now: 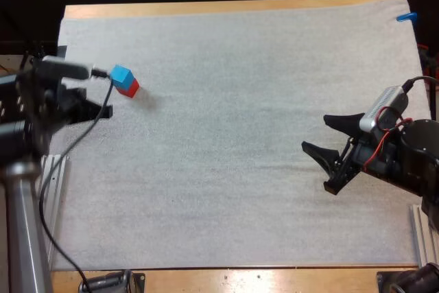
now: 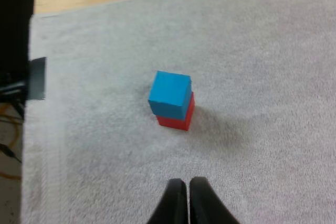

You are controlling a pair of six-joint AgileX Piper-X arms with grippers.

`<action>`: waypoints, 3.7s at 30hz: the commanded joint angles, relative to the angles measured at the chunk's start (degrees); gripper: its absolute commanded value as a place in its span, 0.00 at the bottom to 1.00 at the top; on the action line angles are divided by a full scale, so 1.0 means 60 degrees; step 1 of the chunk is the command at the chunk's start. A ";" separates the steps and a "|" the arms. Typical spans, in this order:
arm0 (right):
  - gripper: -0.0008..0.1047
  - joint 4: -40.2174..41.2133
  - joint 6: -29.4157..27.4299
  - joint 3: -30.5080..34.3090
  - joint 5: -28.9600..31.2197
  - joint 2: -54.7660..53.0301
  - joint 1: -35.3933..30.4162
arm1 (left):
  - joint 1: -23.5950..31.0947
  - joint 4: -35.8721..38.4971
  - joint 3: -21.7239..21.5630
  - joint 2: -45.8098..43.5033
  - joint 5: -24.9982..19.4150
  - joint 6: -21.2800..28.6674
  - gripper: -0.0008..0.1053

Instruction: Stack red cube on blue cube

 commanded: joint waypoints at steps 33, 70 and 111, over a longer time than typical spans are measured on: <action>0.58 0.0085 0.0367 -0.0088 0.0370 -0.0022 0.0014 | -0.0218 0.0251 -0.4218 0.7083 -0.2391 0.4097 0.01; 0.58 0.0736 0.0367 -0.0088 0.0854 0.0139 0.0014 | -0.0607 -0.0535 -0.5548 0.9717 -0.2207 0.2833 0.01; 0.58 0.0736 0.0367 -0.0088 0.0854 0.0139 0.0014 | -0.0692 0.0618 -0.5403 0.9739 -0.1032 0.2569 0.01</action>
